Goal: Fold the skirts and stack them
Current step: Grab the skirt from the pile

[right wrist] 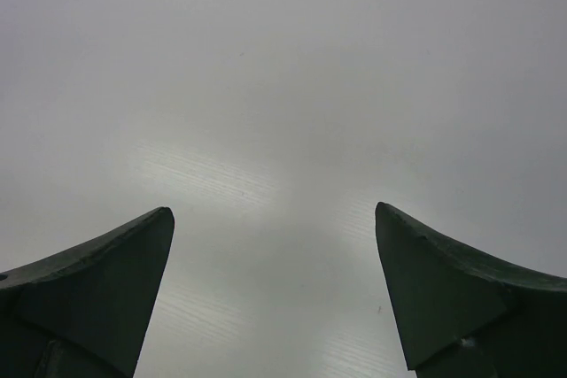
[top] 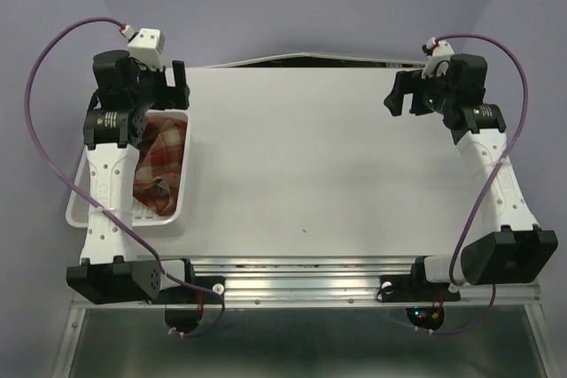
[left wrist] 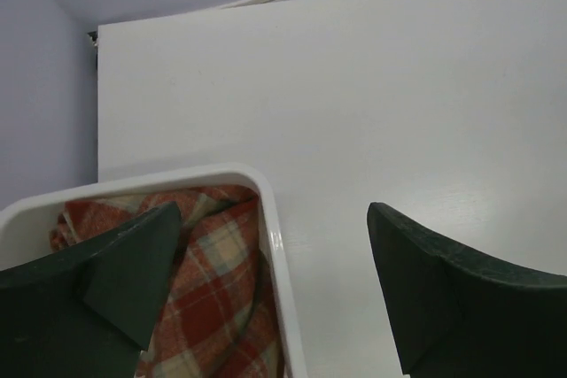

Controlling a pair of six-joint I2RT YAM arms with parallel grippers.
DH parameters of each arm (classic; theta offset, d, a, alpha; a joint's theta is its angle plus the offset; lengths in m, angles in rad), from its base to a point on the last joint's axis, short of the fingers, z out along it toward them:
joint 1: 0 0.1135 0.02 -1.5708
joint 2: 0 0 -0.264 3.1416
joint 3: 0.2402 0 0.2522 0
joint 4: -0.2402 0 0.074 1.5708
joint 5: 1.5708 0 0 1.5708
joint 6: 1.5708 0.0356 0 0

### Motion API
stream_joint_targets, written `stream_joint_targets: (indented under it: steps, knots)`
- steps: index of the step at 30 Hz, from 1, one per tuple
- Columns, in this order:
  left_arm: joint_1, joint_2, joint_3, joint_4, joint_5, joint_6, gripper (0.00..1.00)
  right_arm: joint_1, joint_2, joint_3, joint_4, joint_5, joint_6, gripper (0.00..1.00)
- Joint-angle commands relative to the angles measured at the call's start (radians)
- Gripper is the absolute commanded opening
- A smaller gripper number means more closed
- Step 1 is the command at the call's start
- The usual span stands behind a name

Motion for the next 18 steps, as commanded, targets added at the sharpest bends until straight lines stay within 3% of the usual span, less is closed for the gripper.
stream_joint_targets:
  steps: [1, 5, 9, 13, 18]
  knots:
    - [0.113, -0.045, -0.055, 0.002, 0.043, -0.022, 0.98, 0.0, 0.004, 0.015, 0.003, -0.036, -0.008, 1.0]
    - [0.301, -0.005, -0.124, -0.058, 0.102, -0.011, 0.98, 0.0, 0.027, 0.018, -0.011, -0.056, -0.009, 1.0]
    - [0.494, 0.087, -0.118, -0.168, 0.256, 0.088, 0.98, 0.0, 0.052, 0.024, -0.036, -0.077, -0.012, 1.0]
    - [0.529, 0.147, -0.12, -0.214, 0.264, 0.223, 0.99, 0.0, 0.058, 0.007, -0.028, -0.089, -0.009, 1.0]
    - [0.529, 0.178, -0.15, -0.21, 0.214, 0.263, 0.99, 0.0, 0.073, 0.003, -0.036, -0.097, -0.012, 1.0]
